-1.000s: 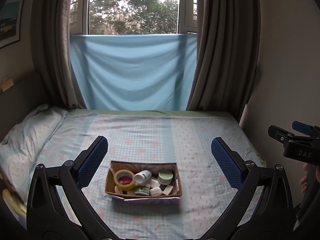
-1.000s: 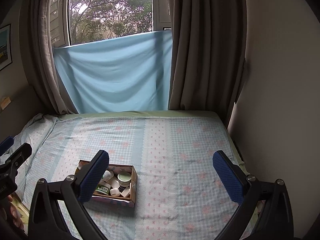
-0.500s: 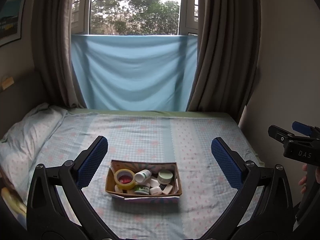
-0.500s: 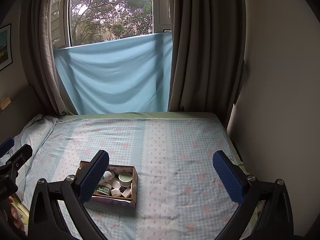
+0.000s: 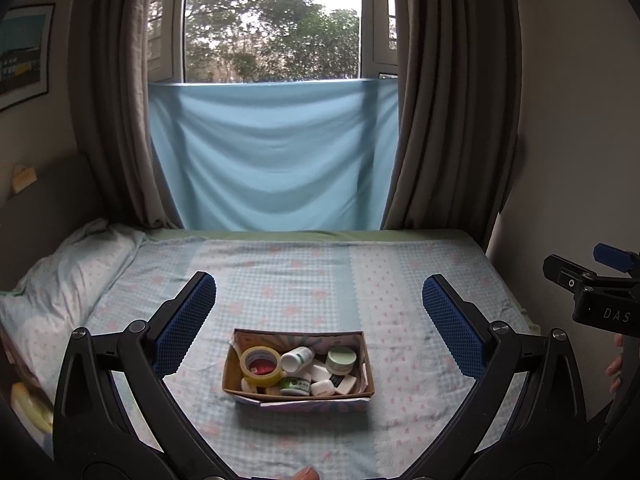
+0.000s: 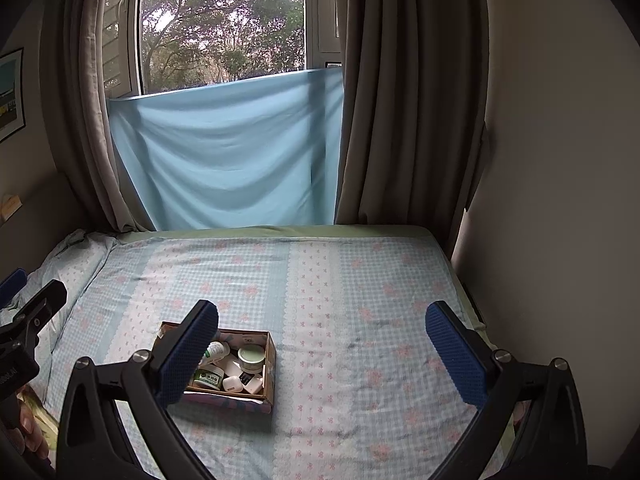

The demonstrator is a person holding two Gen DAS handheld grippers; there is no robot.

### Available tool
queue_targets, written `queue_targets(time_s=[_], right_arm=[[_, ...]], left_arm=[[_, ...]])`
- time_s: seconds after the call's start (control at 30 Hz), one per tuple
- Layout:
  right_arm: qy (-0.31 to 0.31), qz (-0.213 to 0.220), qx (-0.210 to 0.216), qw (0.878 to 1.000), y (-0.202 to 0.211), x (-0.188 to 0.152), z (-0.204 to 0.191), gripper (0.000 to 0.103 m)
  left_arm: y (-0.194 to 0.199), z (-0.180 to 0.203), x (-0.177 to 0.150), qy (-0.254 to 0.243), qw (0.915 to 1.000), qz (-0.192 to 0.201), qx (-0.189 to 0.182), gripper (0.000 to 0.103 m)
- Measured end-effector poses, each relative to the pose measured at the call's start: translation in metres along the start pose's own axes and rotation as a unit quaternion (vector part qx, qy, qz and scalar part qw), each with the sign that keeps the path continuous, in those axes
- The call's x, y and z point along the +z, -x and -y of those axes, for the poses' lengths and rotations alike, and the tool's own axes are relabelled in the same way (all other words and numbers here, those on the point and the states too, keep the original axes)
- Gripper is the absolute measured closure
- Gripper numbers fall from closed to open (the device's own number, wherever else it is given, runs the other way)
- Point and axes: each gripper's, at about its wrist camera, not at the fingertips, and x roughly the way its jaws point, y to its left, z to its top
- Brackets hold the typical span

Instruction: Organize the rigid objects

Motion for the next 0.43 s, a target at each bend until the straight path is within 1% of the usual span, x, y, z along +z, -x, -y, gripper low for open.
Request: queue_targets(time_s=[0.1,0.23,0.33,0.43], right_arm=[[-0.002,0.001,-0.002,1.0,0.0009,0.0,0.0008,0.0],[-0.004,0.001,-0.001,1.0,0.0026,0.0002,0.0,0.0],[-0.003,0.003,-0.001,1.0,0.0036,-0.0004,-0.0004,0.0],[-0.002,0.003,0.0,1.0,0.0044,-0.001,-0.0017,0.0]], left_arm=[[0.0043,0.0008,0.0014,0.003,0.9999,0.008,-0.011,0.0],[0.0045,-0.0036,0.0017,0.024,0.9991,0.003,-0.034,0.0],[0.0049,-0.0065,-0.0003,0.029,0.9989,0.004,-0.038,0.0],[0.0057,-0.0083,-0.001,0.03,0.999,0.005,-0.032,0.0]])
